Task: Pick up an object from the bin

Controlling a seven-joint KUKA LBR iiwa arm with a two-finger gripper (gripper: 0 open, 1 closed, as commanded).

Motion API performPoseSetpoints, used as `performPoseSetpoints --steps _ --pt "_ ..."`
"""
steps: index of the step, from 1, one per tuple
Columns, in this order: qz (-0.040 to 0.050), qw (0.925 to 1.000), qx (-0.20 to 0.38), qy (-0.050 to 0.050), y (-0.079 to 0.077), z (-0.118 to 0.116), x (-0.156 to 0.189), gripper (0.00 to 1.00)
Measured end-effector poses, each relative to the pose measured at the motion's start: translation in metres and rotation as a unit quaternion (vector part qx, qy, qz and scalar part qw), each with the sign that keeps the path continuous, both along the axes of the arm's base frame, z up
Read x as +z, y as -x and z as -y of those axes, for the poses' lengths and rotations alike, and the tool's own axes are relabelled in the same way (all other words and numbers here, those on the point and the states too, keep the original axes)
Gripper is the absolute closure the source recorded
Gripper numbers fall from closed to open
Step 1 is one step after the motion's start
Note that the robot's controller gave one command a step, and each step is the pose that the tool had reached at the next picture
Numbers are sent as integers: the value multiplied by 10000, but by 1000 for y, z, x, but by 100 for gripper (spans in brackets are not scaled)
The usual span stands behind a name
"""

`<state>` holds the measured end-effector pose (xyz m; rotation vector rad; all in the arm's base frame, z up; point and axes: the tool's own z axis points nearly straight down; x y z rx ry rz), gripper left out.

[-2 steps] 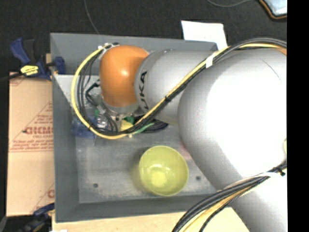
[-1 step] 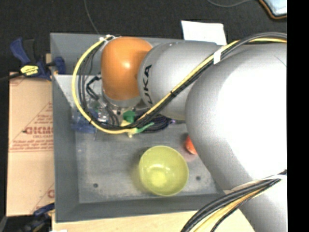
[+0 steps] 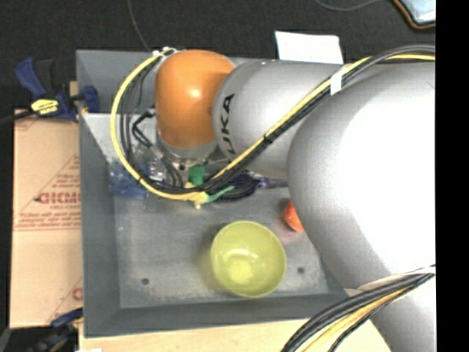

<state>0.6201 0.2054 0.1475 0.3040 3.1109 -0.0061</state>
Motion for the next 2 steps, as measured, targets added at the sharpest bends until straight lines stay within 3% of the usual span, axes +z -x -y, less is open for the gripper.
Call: performPoseSetpoints --steps 2 --pt "3 10000 -3 -4 0 1 22 100"
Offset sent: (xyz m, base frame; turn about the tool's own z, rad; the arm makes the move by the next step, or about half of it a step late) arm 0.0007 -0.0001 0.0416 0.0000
